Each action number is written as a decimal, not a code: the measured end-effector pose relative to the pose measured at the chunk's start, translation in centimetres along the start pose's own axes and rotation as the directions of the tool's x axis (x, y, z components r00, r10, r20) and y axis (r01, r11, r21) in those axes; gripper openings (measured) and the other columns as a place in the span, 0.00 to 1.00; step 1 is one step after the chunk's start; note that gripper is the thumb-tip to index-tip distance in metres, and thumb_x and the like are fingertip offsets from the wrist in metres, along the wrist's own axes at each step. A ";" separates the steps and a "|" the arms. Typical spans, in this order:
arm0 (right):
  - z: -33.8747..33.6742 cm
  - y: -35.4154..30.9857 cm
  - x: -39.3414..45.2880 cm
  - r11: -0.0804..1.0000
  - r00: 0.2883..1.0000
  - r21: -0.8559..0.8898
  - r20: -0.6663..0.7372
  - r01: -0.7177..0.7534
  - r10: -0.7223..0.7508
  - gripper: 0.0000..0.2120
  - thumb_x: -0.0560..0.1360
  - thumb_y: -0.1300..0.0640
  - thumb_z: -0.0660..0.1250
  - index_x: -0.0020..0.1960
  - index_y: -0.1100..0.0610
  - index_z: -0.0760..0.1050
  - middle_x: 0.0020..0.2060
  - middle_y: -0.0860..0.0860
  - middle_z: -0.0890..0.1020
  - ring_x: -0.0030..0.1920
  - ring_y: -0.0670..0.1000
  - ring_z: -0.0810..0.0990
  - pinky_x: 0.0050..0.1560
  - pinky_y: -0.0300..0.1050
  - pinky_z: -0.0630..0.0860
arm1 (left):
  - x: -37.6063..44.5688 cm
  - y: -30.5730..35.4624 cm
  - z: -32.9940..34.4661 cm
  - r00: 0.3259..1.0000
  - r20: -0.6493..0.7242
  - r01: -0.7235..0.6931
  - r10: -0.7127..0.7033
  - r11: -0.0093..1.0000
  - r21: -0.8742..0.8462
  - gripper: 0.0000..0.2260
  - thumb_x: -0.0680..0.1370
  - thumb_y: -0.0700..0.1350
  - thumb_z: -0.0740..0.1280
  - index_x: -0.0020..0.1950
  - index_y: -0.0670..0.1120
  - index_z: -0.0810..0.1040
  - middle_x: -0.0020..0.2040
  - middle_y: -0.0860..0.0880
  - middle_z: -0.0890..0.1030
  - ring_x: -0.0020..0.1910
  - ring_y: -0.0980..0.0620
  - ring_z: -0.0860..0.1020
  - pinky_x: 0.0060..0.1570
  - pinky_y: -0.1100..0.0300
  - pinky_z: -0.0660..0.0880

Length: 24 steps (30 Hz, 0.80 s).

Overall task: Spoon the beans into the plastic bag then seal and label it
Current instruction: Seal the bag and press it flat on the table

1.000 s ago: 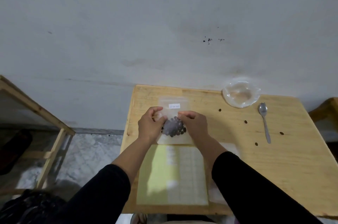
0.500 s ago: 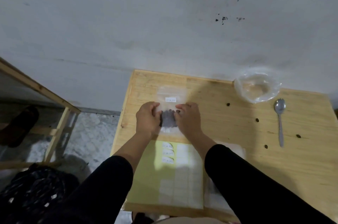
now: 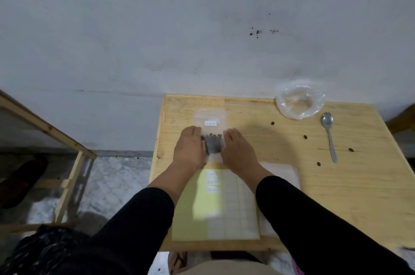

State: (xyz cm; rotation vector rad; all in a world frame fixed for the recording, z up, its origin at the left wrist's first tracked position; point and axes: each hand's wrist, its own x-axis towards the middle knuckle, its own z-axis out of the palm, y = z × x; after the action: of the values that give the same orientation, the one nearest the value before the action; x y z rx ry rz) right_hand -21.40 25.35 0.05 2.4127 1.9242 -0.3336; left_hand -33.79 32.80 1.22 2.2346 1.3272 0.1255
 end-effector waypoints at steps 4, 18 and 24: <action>-2.0 -0.4 -2.9 0.994 0.987 0.046 -0.118 -0.102 0.106 0.20 0.78 0.59 0.57 0.66 0.68 0.65 0.64 0.62 0.69 0.67 0.59 0.65 0.70 0.47 0.60 | -1.2 0.8 -1.2 0.986 -0.056 -0.152 0.154 0.988 0.040 0.19 0.80 0.44 0.56 0.70 0.41 0.64 0.68 0.45 0.67 0.68 0.47 0.64 0.65 0.61 0.62; -0.5 4.4 -17.0 0.821 0.816 0.242 -0.154 -0.516 0.558 0.21 0.76 0.57 0.61 0.66 0.65 0.66 0.63 0.59 0.71 0.65 0.56 0.69 0.62 0.44 0.69 | -10.0 7.1 4.7 0.908 0.149 -0.398 0.393 0.917 0.007 0.21 0.79 0.46 0.60 0.71 0.43 0.64 0.68 0.45 0.68 0.68 0.48 0.65 0.62 0.58 0.66; 1.3 6.5 -19.2 0.737 0.785 0.330 0.018 -0.590 0.620 0.21 0.78 0.53 0.57 0.68 0.63 0.63 0.65 0.57 0.69 0.66 0.56 0.67 0.63 0.48 0.67 | -11.7 9.1 7.2 0.883 0.328 -0.358 0.337 0.934 0.006 0.19 0.81 0.43 0.56 0.71 0.40 0.63 0.66 0.40 0.70 0.65 0.42 0.68 0.60 0.54 0.67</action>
State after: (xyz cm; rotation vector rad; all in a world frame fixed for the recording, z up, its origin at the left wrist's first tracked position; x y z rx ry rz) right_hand -19.28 5.21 1.75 3.1365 1.0359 -0.5308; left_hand -30.18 16.74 1.64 2.4042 0.7593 -0.1549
